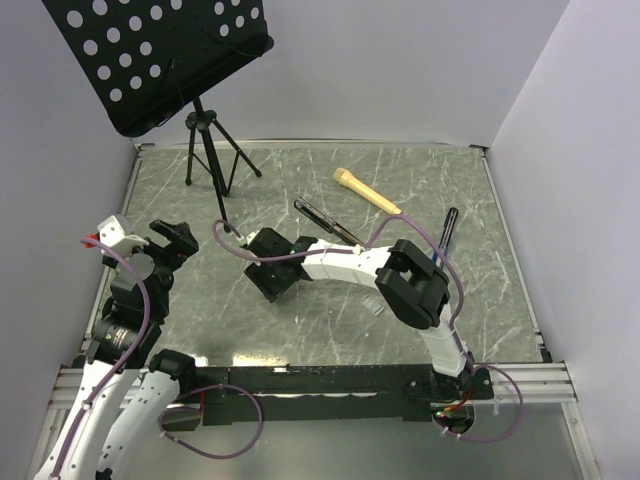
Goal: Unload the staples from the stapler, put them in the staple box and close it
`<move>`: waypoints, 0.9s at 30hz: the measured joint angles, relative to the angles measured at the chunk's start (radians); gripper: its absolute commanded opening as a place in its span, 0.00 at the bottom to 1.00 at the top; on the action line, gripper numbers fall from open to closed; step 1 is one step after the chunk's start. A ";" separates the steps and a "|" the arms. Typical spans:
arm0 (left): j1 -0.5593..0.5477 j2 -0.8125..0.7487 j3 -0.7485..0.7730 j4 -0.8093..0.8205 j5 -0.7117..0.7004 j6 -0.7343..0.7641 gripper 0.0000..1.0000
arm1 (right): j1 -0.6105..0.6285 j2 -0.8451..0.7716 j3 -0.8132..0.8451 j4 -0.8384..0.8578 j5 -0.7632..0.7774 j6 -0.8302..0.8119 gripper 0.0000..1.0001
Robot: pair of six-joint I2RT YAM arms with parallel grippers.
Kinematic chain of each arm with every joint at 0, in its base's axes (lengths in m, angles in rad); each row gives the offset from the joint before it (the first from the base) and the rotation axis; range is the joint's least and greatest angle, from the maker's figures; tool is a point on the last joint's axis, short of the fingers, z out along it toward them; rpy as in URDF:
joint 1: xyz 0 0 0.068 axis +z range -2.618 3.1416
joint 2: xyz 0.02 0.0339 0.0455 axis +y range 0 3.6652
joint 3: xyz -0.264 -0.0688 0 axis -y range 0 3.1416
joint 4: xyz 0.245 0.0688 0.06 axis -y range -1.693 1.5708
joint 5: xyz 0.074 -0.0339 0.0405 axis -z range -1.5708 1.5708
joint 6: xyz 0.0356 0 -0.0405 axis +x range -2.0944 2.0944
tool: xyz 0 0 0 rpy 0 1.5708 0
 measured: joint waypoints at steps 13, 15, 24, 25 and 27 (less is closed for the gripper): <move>0.000 0.006 0.000 0.000 -0.001 0.000 0.97 | 0.026 0.062 0.052 0.003 0.040 -0.006 0.53; 0.000 0.008 -0.002 0.001 -0.001 0.000 0.97 | 0.029 0.063 0.052 0.003 0.052 -0.005 0.49; 0.000 0.009 -0.004 0.000 -0.002 0.000 0.97 | 0.034 0.063 0.047 0.006 0.087 -0.006 0.37; 0.000 0.009 -0.004 0.000 -0.002 0.000 0.97 | 0.034 0.062 0.045 0.008 0.089 -0.006 0.37; 0.000 0.009 -0.004 0.000 -0.002 0.000 0.97 | 0.034 0.060 0.042 0.011 0.092 -0.005 0.36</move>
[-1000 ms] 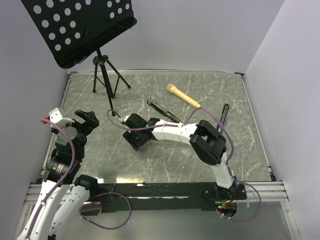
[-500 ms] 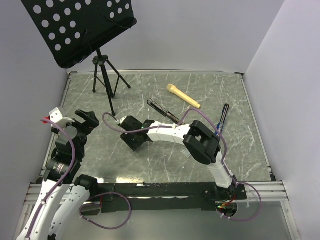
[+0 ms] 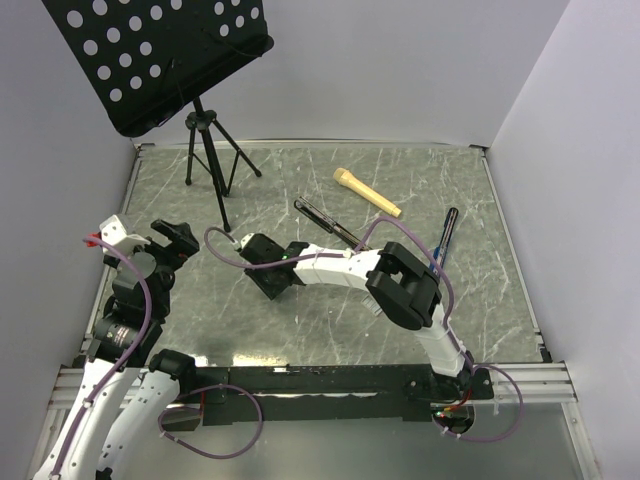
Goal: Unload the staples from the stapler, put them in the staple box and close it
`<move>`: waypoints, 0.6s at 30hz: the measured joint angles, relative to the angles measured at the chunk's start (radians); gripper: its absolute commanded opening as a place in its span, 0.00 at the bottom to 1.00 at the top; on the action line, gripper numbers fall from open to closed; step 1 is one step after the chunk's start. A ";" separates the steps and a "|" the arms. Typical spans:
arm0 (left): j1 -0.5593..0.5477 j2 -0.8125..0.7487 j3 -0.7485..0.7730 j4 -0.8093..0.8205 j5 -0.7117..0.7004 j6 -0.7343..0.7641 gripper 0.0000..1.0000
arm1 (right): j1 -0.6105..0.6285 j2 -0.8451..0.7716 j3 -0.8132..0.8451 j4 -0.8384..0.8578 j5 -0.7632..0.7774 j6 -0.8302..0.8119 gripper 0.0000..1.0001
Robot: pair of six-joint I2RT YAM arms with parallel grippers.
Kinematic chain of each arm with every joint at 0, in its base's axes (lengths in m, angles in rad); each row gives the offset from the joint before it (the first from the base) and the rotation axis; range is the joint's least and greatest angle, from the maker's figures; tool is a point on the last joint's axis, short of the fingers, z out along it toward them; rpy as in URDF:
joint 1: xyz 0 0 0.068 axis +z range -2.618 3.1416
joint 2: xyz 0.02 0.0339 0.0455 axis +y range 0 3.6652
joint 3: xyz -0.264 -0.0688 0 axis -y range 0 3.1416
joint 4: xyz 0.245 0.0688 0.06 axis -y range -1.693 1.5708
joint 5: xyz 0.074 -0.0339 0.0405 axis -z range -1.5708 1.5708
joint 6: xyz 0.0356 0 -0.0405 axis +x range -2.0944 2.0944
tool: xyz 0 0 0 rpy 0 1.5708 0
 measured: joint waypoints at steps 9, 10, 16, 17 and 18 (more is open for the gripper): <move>0.000 0.000 0.000 0.000 0.000 0.000 0.97 | 0.006 -0.028 -0.037 -0.002 0.007 0.012 0.36; 0.000 0.000 0.000 0.000 0.000 0.000 0.97 | 0.008 -0.038 -0.047 -0.006 0.007 0.013 0.36; 0.000 0.000 0.000 0.000 0.000 0.000 0.98 | 0.006 -0.144 -0.150 -0.008 0.012 -0.005 0.35; 0.000 0.000 0.000 0.000 0.000 0.000 0.98 | 0.002 -0.171 -0.180 -0.004 0.013 -0.015 0.35; 0.000 0.000 0.000 0.000 0.000 0.000 0.98 | -0.002 -0.203 -0.213 0.000 0.013 -0.026 0.35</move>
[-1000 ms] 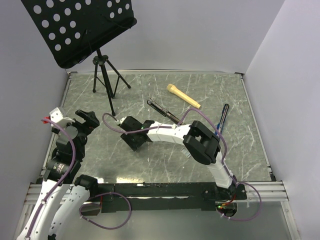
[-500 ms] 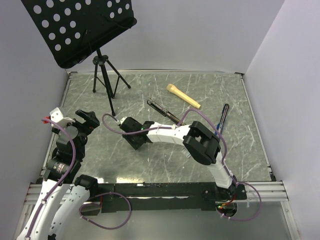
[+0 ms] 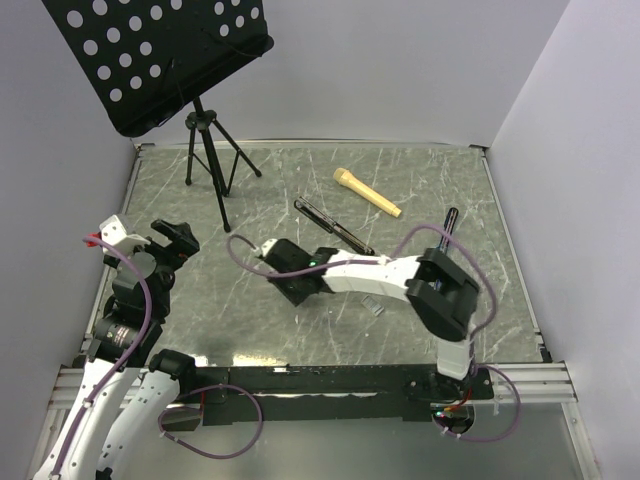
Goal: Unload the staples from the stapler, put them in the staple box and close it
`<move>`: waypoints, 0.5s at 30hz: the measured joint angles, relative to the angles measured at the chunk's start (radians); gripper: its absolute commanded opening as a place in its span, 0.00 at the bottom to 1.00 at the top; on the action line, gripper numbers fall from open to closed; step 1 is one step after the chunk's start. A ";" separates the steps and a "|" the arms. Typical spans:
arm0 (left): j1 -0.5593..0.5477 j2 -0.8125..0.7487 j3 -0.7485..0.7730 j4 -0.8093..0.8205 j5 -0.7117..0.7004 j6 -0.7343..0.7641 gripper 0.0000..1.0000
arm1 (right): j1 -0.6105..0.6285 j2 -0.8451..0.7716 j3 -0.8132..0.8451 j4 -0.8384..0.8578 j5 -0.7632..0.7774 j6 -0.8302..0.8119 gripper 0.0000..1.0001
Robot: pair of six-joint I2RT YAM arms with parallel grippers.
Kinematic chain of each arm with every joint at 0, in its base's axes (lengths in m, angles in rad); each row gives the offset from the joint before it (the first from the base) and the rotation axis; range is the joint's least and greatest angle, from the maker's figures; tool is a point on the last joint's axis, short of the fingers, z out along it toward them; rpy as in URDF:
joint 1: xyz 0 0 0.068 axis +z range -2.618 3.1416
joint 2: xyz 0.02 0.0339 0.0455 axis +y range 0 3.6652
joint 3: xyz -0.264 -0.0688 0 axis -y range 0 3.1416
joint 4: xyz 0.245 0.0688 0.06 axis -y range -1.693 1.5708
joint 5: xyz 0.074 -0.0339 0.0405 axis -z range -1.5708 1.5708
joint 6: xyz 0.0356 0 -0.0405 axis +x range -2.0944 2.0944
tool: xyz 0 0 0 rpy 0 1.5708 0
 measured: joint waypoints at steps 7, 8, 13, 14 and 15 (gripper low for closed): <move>0.000 0.000 0.000 0.000 0.000 0.000 0.98 | -0.129 -0.230 -0.230 0.004 -0.023 -0.109 0.35; 0.000 0.000 0.000 0.000 0.000 0.000 0.98 | -0.152 -0.260 -0.260 0.002 -0.026 -0.127 0.35; 0.000 0.000 0.000 0.000 0.000 0.000 0.97 | -0.226 -0.380 -0.380 -0.009 -0.034 -0.213 0.35; 0.000 0.000 0.000 0.000 0.000 0.000 0.97 | -0.226 -0.385 -0.383 -0.011 -0.037 -0.225 0.35; 0.000 0.000 0.000 0.000 0.000 0.000 0.97 | -0.228 -0.385 -0.383 -0.009 -0.042 -0.236 0.35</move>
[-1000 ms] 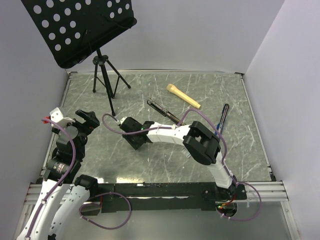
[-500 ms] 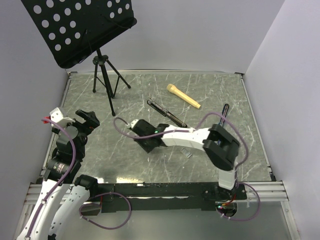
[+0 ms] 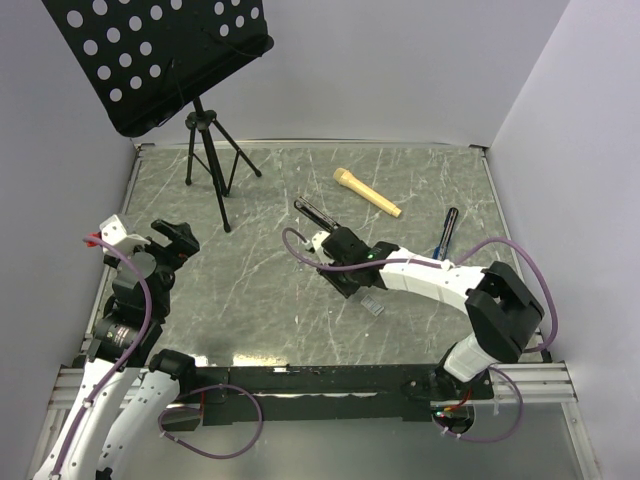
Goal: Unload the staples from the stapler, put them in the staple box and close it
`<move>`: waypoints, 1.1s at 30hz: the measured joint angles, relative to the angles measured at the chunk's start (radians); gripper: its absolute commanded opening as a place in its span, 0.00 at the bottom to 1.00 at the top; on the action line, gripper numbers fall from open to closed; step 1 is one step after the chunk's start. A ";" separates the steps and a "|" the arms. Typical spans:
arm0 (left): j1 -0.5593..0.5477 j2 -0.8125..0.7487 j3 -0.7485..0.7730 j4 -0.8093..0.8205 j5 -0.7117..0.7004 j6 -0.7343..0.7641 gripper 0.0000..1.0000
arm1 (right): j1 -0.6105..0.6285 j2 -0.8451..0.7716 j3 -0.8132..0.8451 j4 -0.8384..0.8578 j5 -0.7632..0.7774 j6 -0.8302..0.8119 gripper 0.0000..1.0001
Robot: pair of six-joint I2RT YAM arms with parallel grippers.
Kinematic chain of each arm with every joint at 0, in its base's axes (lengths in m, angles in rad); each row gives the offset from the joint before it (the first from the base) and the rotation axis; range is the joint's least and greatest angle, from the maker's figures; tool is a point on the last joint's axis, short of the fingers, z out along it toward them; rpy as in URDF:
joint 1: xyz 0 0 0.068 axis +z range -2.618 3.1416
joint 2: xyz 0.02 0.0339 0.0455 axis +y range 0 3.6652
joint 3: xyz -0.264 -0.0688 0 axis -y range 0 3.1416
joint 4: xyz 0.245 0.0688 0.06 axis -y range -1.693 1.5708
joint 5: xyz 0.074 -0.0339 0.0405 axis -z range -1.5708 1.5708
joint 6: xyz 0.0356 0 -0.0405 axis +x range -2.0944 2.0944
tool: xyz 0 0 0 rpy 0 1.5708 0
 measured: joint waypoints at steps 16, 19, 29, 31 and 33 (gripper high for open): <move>-0.066 -0.011 0.000 -0.002 -0.017 0.002 0.98 | -0.129 -0.076 -0.058 -0.095 -0.093 -0.072 0.37; -0.077 -0.019 0.000 -0.002 -0.021 0.002 0.98 | -0.129 -0.081 -0.074 -0.111 -0.096 -0.087 0.36; -0.090 -0.025 0.000 -0.003 -0.038 0.006 0.98 | -0.129 -0.082 -0.100 -0.126 -0.103 -0.129 0.38; -0.090 -0.025 0.000 -0.002 -0.040 0.006 0.98 | -0.129 -0.082 -0.113 -0.121 -0.103 -0.132 0.40; -0.090 -0.025 0.000 -0.002 -0.042 0.006 0.98 | -0.129 -0.082 -0.123 -0.123 -0.103 -0.135 0.40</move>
